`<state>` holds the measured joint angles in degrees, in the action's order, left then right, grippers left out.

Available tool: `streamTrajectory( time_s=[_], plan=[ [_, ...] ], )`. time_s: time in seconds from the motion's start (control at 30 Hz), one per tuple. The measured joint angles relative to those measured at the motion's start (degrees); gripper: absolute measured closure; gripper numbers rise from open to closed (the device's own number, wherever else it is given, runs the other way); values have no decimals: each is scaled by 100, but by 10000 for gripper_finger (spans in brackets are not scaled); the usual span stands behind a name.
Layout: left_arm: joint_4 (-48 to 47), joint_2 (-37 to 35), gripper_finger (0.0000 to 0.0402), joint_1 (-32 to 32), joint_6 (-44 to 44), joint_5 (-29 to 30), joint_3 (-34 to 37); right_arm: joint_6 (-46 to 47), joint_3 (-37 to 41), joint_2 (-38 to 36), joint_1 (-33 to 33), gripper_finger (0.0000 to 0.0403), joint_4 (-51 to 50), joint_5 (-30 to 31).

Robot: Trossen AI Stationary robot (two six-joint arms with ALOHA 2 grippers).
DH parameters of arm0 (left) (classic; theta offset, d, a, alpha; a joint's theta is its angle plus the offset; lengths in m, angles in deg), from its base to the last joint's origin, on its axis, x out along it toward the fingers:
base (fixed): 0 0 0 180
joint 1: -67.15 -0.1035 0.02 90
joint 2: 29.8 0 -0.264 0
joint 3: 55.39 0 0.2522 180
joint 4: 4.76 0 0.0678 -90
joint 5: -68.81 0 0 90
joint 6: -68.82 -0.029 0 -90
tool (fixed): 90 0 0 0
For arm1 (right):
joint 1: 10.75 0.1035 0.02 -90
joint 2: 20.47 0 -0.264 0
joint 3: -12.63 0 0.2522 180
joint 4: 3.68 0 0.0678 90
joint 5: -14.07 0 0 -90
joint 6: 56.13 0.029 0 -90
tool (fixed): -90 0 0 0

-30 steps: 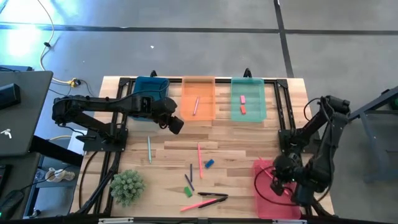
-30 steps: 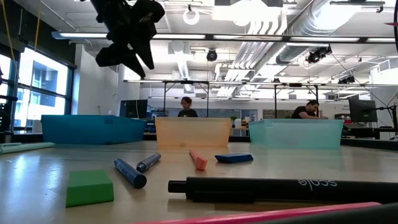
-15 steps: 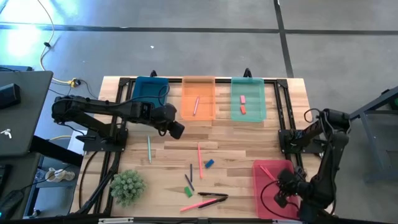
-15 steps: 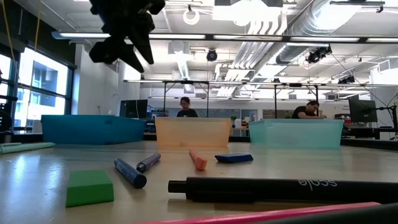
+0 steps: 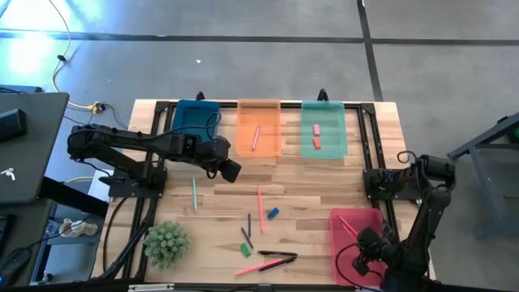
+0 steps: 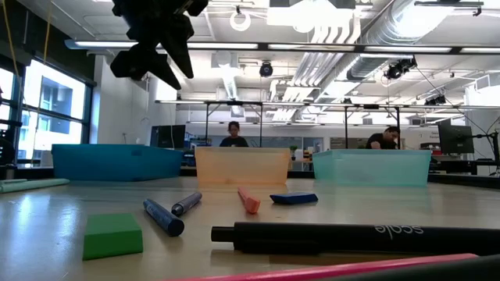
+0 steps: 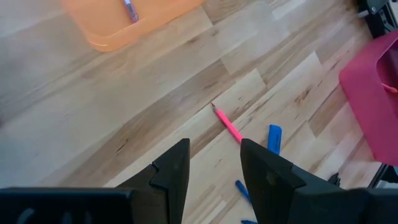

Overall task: Sort crayons/erasers/pens/pencils in bins
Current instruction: Put the top right pink pencil into the pink bin, then put the right blue crayon into the blue bin

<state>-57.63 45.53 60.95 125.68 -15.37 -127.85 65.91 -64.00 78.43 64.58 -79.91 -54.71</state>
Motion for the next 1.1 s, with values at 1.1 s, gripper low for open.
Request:
streamTrajectory(
  time_s=[1.1],
  plan=[
    [-11,0,271,-113,-942,-80,0,183,2,-433,-343,316,82,-57]
  ],
)
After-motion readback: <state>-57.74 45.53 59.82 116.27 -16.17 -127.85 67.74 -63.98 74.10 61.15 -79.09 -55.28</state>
